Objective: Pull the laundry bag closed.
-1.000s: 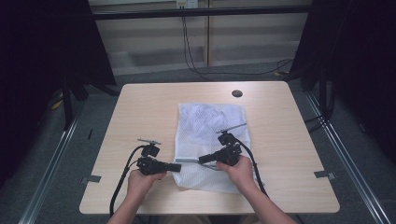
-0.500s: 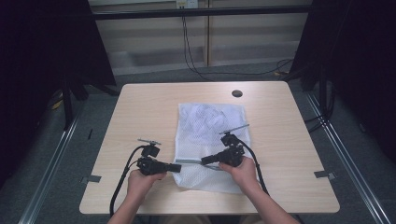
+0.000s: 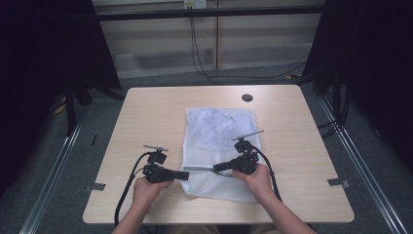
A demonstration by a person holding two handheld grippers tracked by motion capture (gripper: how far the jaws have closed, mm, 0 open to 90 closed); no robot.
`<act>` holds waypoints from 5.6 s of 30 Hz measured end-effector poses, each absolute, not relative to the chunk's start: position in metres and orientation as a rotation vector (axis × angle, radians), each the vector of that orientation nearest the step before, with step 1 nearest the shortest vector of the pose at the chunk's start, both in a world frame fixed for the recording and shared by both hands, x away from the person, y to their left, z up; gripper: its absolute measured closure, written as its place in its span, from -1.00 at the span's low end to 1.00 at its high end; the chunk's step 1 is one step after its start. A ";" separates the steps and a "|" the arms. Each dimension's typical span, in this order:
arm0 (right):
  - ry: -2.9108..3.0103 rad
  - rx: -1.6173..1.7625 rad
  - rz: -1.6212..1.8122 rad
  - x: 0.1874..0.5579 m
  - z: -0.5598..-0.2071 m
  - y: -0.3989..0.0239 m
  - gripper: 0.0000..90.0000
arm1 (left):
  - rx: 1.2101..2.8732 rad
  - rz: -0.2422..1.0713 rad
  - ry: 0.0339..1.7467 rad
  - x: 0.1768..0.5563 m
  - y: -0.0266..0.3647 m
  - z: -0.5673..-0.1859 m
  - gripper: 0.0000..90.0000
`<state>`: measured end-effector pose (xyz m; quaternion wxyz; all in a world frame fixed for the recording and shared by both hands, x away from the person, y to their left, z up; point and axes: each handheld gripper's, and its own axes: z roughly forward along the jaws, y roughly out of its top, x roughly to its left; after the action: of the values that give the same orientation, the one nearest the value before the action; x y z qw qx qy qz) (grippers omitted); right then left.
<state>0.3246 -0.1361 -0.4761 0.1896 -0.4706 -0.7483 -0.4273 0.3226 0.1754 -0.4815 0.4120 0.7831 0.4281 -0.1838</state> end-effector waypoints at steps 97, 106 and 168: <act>-2.069 -1.360 -1.215 0.327 -0.475 -0.160 0.93 | 1.917 -0.523 1.107 0.327 0.185 -0.483 0.98; -2.056 -1.367 -1.220 0.327 -0.476 -0.164 0.93 | 1.907 -0.534 1.106 0.327 0.185 -0.482 0.98; -2.023 -1.433 -1.239 0.326 -0.476 -0.193 0.93 | 1.888 -0.530 1.122 0.332 0.189 -0.483 0.98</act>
<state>0.3256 -0.1930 -0.4758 0.1839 -0.5083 -0.7173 -0.4395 0.3324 0.1886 -0.4826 0.4270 0.7556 0.4492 -0.2121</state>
